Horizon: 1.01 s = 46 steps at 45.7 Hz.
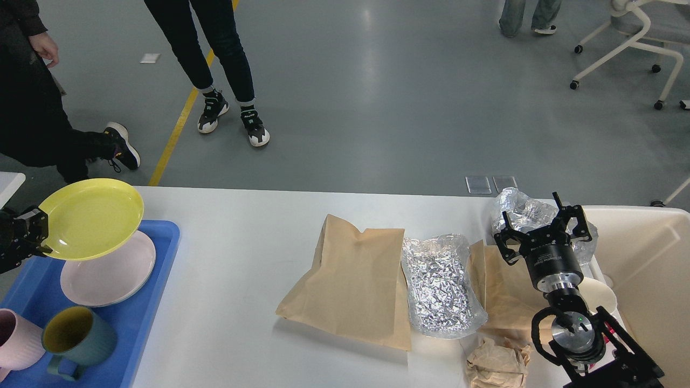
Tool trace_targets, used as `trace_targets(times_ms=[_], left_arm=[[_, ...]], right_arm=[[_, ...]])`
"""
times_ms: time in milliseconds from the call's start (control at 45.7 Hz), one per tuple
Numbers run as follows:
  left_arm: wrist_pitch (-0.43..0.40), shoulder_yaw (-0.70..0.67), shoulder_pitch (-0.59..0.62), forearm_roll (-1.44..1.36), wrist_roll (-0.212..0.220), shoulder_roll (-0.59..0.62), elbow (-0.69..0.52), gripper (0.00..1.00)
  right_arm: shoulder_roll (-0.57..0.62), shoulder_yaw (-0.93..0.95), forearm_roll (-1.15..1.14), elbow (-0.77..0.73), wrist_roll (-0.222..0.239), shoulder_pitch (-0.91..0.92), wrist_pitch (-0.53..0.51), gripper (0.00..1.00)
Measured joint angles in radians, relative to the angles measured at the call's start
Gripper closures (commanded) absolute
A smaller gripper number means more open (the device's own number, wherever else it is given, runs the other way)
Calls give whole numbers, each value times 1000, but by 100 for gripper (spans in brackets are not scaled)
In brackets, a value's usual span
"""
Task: Tidy desktop
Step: 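Lower the yellow plate onto the pink plate and release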
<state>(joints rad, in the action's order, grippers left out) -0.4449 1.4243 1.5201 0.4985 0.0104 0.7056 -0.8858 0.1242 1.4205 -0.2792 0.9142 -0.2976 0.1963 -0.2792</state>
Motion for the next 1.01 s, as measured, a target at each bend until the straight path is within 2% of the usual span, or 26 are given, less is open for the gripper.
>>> trace_targets(times_ms=[153, 328, 526, 569, 591, 679, 788, 854, 1007], left_arm=[[69, -108, -156, 0, 20, -26, 93, 100], [132, -234, -311, -6, 81, -54, 182, 100], [148, -277, -344, -9, 97, -66, 194, 100], [148, -279, -345, -9, 97, -68, 195, 93], [148, -279, -345, -9, 97, -69, 195, 86], [149, -279, -345, -9, 96, -75, 195, 48], [153, -278, -347, -10, 94, -75, 195, 21], [153, -277, -347, -11, 94, -76, 195, 14], [150, -278, -336, -12, 97, -77, 193, 6]], right_arm=[[0, 0, 0, 0, 0, 0, 0, 0], [0, 0, 0, 0, 0, 0, 0, 0], [0, 0, 0, 0, 0, 0, 0, 0], [0, 0, 0, 0, 0, 0, 0, 0], [0, 0, 0, 0, 0, 0, 0, 0], [0, 0, 0, 0, 0, 0, 0, 0], [0, 0, 0, 0, 0, 0, 0, 0], [0, 0, 0, 0, 0, 0, 0, 0], [0, 0, 0, 0, 0, 0, 0, 0]])
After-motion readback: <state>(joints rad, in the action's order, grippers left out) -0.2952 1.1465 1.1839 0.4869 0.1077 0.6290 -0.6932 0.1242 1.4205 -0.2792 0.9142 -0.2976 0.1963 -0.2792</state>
